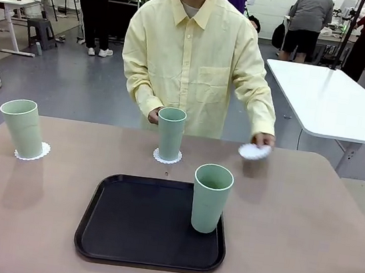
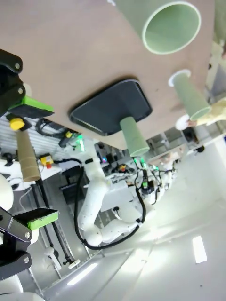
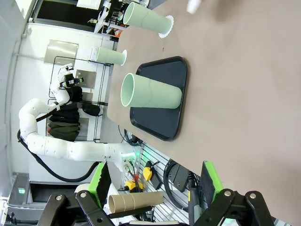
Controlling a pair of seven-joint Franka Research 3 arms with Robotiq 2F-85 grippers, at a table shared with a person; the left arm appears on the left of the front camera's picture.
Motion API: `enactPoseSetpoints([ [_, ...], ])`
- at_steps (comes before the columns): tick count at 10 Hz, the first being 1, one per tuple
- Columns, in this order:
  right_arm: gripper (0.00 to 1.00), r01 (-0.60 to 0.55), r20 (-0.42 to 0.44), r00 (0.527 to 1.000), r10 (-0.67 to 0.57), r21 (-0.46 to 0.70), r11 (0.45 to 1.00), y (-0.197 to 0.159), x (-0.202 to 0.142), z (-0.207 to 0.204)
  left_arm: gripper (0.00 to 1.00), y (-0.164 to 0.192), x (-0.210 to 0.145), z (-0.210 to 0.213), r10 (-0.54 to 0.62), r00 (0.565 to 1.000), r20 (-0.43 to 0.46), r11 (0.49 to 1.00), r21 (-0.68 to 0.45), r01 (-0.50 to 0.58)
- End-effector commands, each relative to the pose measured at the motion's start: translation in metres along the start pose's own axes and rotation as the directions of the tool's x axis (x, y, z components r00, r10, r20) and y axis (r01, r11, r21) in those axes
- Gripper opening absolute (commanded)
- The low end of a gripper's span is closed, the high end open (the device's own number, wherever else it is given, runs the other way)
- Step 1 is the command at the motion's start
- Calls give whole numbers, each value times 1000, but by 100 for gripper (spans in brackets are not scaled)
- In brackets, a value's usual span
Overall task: Place coasters on the table and set cups on them.
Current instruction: Take one Reusable plastic cup from the Flat Tray and place it on a coaster set by the human.
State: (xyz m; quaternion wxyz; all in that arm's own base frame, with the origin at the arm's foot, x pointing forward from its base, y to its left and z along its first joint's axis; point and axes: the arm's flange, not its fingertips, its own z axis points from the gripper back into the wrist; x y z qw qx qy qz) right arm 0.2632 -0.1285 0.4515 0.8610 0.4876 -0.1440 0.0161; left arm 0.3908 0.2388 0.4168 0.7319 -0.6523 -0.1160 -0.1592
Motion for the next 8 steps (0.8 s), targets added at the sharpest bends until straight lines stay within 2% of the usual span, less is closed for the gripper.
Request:
enactPoseSetpoints([
  [1, 100, -15, 1, 1000, 15, 15, 1000, 0, 0, 0, 100, -2, -1, 2, 1, 1000, 1, 1000, -7, -1],
  [5, 100, 0, 0, 1000, 0, 0, 1000, 0, 0, 0, 100, -2, -1, 2, 1, 1000, 1, 1000, -7, -1],
  [7, 100, 19, -59, 998, -25, -112, 994, 6, 23, 6, 100, -2, -1, 2, 1, 1000, 1, 1000, -7, -1],
  [8, 100, 8, -76, 997, -18, -122, 992, 9, 25, 10, 100, -2, -1, 2, 1, 1000, 1, 1000, -7, -1],
])
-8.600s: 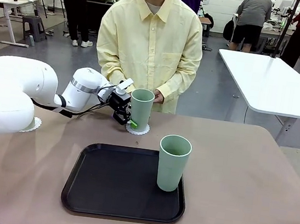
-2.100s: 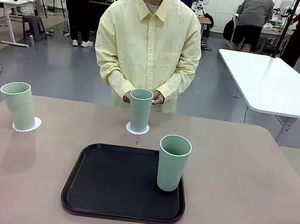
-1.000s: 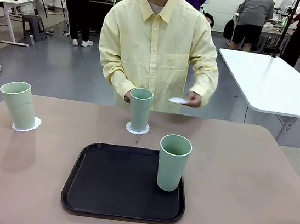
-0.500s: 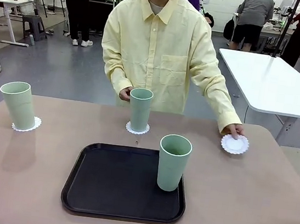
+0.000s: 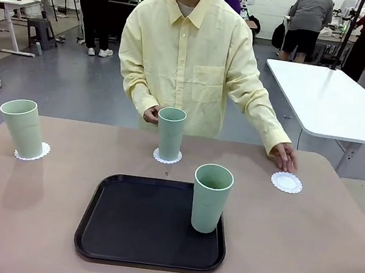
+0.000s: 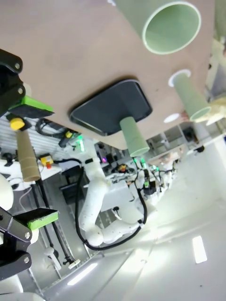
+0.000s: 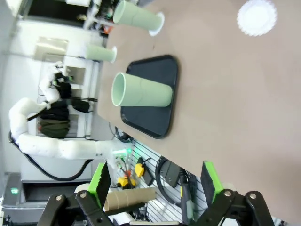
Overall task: Place coasters on the table and set cups on them.
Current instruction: Take one Reusable plastic cup from the Flat Tray and place it on a coaster set by the human.
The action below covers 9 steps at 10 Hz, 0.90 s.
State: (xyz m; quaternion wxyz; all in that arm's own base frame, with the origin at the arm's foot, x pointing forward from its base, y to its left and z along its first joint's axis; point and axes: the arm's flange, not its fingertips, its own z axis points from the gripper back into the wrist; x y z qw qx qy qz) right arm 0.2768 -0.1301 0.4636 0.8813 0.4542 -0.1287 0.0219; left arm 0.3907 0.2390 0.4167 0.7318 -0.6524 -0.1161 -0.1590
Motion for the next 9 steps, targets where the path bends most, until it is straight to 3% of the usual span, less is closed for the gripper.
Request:
enactPoseSetpoints([
  [1, 100, 6, -44, 999, -8, -47, 999, 6, 9, 8, 100, -2, -1, 2, 1, 1000, 1, 1000, -7, -1],
  [4, 100, -4, -66, 998, -1, -66, 998, 20, 16, 17, 100, -2, -1, 2, 1, 1000, 1, 1000, -7, -1],
  [5, 100, -44, -108, 994, 32, -106, 993, 32, 18, 16, 100, -2, -1, 2, 1, 1000, 1, 1000, -7, -1],
  [6, 100, -205, -264, 951, 159, -157, 966, 50, 24, 10, 100, -2, -1, 2, 1, 1000, 1, 1000, -7, -1],
  [7, 100, -405, -421, 860, 287, -225, 886, 67, 39, 0, 100, -2, -1, 2, 1, 1000, 1, 1000, -7, -1],
  [8, 100, -518, -545, 775, 320, -260, 815, 81, 52, -11, 100, -2, -1, 2, 1, 1000, 1, 1000, -7, -1],
  [9, 100, -587, -638, 688, 345, -211, 782, 93, 62, -24, 100, -2, -1, 2, 1, 1000, 1, 1000, -7, -1],
])
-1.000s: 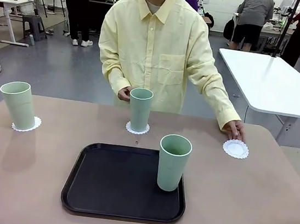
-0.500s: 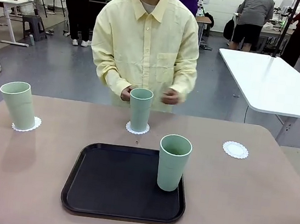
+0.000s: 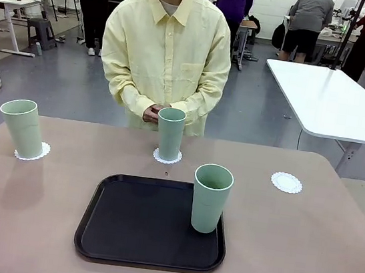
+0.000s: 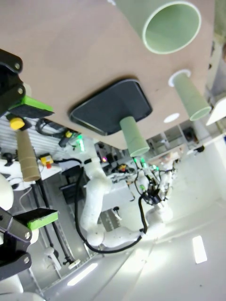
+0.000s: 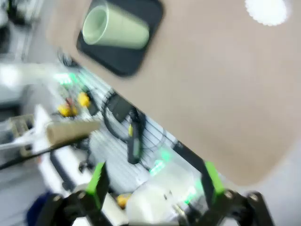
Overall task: Place coasters on the table and set cups on them.
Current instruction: Take one Reusable plastic cup from the Flat Tray and place it on a coaster set by the human.
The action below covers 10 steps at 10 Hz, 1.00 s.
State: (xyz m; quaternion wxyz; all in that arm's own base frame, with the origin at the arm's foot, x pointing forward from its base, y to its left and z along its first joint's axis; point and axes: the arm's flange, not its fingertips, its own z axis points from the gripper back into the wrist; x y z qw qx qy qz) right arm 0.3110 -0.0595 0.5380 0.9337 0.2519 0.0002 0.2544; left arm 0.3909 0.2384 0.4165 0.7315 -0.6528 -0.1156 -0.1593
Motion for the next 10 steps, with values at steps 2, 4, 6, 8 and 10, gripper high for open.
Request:
enactPoseSetpoints([
  [2, 100, -347, -160, 933, 323, -155, 925, 13, 51, -6, 100, -2, -1, 2, 1, 1000, 2, 1000, -6, -1],
  [4, 100, -518, -51, 855, 515, -129, 846, 14, 78, -26, 100, -2, -1, 2, 1, 1000, 2, 1000, -6, -1],
  [6, 100, -647, 90, 757, 647, -35, 762, 5, 81, -37, 100, -2, -1, 2, 1, 1000, 2, 1000, -6, -1],
  [8, 100, -662, 150, 737, 659, -32, 749, -7, 80, -46, 100, -2, -1, 2, 1, 1000, 2, 1000, -6, -1],
  [10, 100, -614, 70, 780, 622, -104, 782, 11, 84, -33, 100, -2, -1, 2, 1, 1000, 2, 1000, -6, -1],
])
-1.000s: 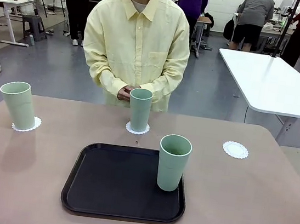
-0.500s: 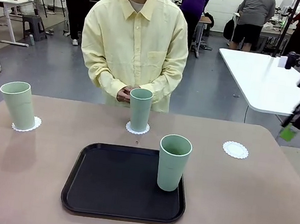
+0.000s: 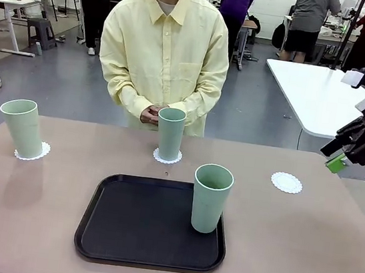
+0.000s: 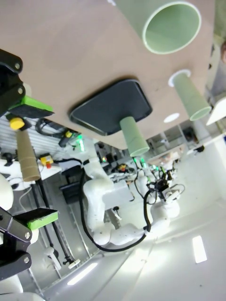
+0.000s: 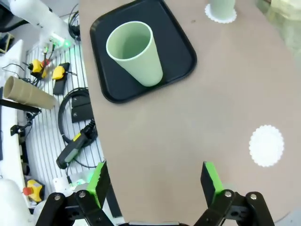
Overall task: Place coasters on the table and set cups on them.
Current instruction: Take one Reusable plastic cup from the Flat Tray and place it on a coaster set by the human.
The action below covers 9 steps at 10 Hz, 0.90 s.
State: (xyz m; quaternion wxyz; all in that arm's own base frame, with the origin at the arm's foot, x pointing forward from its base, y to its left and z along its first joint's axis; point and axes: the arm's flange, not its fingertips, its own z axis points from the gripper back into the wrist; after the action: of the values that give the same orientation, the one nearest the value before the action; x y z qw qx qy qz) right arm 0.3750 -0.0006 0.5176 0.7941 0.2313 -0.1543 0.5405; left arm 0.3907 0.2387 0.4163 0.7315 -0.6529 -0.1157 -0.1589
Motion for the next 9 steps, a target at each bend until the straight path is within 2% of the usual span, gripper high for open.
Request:
enactPoseSetpoints([
  [1, 100, 27, -42, 999, -27, -17, 999, 3, 7, 4, 100, -2, -1, 2, 0, 1000, 1, 1000, -6, 0],
  [2, 100, 0, 0, 1000, 0, 0, 1000, 0, 0, 0, 100, -2, -1, 2, 0, 1000, 1, 1000, -6, 0],
  [3, 100, -240, 8, 970, 242, -109, 965, 15, -6, -20, 100, -2, -1, 2, 0, 1000, 1, 1000, -6, 0],
  [4, 100, -382, 35, 921, 387, -100, 919, 2, -16, -38, 100, -2, -1, 2, 0, 1000, 1, 1000, -6, 0],
  [5, 100, -457, 108, 880, 462, -68, 887, -16, -27, -57, 100, -2, -1, 2, 0, 1000, 1, 1000, -6, 0],
  [7, 100, -524, 181, 828, 531, -92, 847, -36, -32, -85, 100, -2, -1, 2, 0, 1000, 1, 1000, -6, 0],
  [9, 100, -484, 300, 825, 478, -61, 873, -48, -33, -97, 100, -2, -1, 2, 0, 1000, 1, 1000, -6, 0],
])
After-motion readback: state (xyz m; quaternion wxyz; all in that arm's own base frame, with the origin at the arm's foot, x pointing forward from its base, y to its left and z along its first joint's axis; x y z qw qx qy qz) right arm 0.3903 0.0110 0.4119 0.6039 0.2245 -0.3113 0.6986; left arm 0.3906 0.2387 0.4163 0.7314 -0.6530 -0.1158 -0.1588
